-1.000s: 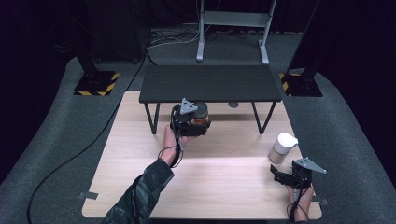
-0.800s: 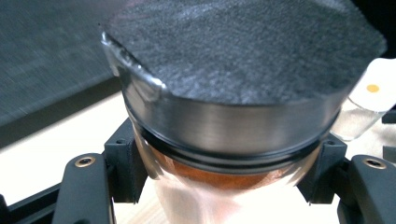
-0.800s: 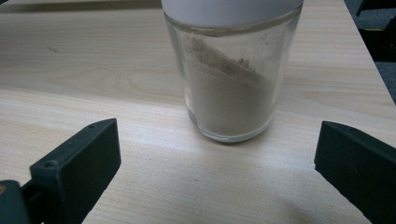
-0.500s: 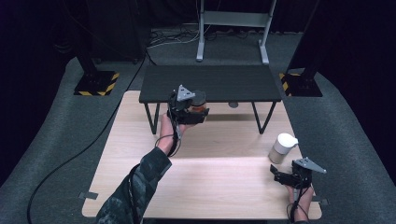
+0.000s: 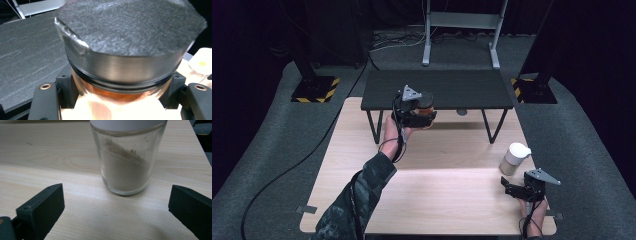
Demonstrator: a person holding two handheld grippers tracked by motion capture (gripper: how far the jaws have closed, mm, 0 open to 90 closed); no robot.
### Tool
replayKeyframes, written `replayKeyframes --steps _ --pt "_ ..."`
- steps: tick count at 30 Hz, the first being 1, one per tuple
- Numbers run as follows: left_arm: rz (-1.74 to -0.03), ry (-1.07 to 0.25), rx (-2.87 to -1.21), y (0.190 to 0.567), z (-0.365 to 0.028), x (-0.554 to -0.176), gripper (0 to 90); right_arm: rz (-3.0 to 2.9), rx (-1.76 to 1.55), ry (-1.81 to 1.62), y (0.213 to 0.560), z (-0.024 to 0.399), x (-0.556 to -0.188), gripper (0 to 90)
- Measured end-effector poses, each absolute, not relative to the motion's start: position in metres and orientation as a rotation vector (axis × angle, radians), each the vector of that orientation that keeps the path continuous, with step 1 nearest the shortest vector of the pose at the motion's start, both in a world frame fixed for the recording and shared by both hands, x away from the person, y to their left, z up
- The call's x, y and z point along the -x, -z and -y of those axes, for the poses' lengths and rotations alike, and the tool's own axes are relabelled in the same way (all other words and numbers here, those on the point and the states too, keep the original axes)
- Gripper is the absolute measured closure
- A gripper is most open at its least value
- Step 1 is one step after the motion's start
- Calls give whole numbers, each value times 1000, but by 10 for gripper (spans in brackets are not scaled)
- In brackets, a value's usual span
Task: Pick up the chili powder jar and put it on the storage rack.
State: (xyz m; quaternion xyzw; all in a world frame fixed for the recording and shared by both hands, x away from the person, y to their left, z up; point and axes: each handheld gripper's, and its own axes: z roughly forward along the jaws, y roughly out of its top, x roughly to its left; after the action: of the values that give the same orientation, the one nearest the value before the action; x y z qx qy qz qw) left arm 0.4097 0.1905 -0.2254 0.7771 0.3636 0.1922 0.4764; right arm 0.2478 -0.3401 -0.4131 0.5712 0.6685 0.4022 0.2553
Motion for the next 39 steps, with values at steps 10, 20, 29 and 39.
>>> replayKeyframes --steps 10,20,29,39 --pt "-882 -480 -1895 212 -187 -416 314 -1813 -1550 -1094 413 340 -247 0" --pt "-912 -508 -1880 202 -185 -426 314 -1816 -1551 -1098 413 341 -248 0" --pt "-944 -525 -1879 198 -179 -442 314 -1818 -1550 -1098 413 341 -248 0" --pt "-982 -534 -1895 201 -171 -457 314 -1815 -1549 -1104 414 342 -247 0"
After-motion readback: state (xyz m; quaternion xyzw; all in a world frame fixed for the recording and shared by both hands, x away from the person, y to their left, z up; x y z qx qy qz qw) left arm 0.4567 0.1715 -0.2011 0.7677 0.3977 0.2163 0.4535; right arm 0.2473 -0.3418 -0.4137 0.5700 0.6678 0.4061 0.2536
